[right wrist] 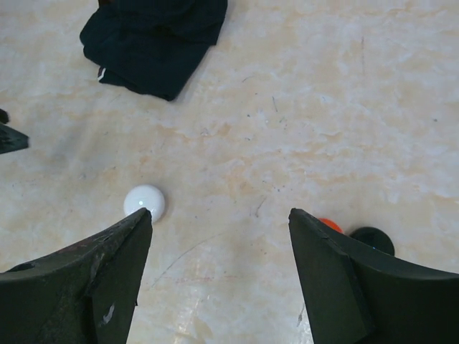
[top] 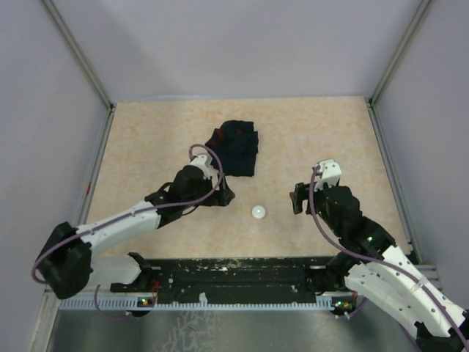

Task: Insert the wireless bluetooth earbuds into the charging case
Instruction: Reset both arms

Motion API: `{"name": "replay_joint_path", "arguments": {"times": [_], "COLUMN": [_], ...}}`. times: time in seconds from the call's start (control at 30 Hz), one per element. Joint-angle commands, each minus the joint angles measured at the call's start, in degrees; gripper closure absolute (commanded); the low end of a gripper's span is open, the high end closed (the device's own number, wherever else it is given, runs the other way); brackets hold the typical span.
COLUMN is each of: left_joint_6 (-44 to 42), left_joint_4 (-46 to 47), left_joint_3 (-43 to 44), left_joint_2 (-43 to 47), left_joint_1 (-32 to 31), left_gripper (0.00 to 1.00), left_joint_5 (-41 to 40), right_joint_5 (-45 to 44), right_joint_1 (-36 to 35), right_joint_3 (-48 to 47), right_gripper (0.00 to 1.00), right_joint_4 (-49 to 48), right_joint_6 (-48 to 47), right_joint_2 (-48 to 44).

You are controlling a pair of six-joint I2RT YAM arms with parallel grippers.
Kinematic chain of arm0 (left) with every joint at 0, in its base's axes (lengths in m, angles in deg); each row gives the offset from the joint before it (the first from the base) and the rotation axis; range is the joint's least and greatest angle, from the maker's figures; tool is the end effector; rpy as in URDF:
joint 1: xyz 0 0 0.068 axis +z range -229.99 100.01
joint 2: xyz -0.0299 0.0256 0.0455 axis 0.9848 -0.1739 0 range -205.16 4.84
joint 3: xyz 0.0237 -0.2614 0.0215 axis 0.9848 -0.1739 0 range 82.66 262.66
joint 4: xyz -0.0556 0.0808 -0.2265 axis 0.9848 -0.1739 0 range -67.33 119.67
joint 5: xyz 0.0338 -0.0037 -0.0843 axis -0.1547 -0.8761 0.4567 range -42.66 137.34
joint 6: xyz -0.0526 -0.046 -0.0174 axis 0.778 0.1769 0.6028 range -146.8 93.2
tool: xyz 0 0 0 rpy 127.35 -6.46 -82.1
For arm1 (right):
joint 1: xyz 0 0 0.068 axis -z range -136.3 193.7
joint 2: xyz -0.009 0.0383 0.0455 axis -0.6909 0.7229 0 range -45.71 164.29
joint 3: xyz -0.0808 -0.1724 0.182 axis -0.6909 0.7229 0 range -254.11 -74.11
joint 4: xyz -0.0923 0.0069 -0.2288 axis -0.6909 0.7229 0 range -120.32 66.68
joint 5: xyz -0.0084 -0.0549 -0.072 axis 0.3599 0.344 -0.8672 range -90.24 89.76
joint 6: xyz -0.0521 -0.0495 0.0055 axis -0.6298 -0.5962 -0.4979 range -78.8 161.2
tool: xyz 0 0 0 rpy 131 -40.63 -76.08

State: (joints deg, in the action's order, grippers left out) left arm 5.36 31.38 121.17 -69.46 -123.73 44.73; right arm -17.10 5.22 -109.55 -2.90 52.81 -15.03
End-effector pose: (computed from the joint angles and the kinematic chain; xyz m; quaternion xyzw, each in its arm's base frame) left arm 0.2062 -0.1937 0.1980 0.0784 0.8796 -0.2724 0.3819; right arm 0.1249 0.0771 0.2716 -0.1122 0.8196 0.1216 0.5485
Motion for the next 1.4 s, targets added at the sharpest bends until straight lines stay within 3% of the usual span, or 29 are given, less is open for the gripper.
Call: {"name": "replay_joint_path", "arguments": {"times": [0.0,0.13,0.33,0.57,1.37], "left_joint_6": [-4.4,-6.2,-9.7,-12.8,-14.7], "left_joint_4": [-14.6,-20.8,-25.5,-28.5,-25.4], "left_joint_3": [1.6,1.5,2.1,2.3,-0.9], "left_joint_2": [12.8,24.2,38.9,48.5,54.6], "left_joint_1": [0.2,0.2,0.1,0.1,0.2], "left_gripper": [0.00,0.00,0.00,0.00,0.00], "left_joint_5": [-11.6,-18.0,-21.0,-26.3,-24.5], "right_joint_5": [-6.2,-10.4,-16.6,-20.0,-19.5], "right_joint_1": [-0.1,0.0,0.0,-0.1,0.0], "right_joint_3": [-5.1,-5.3,-2.2,-0.1,1.9], "right_gripper": [0.21,0.17,0.13,0.12,0.08], "right_joint_4": [3.4,4.3,2.1,1.1,0.2], "right_joint_6": [0.0,-0.1,-1.1,-1.0,-1.1], "right_joint_2": [-6.1,-12.1,-19.4,-22.9,-26.1]}}
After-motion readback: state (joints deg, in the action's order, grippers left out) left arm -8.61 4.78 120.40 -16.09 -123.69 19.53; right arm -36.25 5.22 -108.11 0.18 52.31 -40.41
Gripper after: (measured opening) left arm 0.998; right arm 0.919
